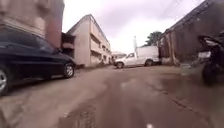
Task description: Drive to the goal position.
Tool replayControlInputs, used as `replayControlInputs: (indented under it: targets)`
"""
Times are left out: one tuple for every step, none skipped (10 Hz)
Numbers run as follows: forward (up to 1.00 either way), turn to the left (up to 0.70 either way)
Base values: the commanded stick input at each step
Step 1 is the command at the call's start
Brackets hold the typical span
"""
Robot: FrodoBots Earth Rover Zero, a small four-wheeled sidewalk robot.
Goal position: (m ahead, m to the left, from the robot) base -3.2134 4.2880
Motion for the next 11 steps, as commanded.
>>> replayControlInputs:
  targets:
    - [0.00, 0.85]
    - [0.00, 0.85]
    - [0.00, 0.85]
    - [0.00, 0.85]
    - [0.00, 0.85]
    - [0.00, 0.85]
    - [0.00, 0.85]
    - [0.00, 0.85]
    - [0.00, 0.85]
    - [0.00, 0.85]
    - [0.00, 0.85]
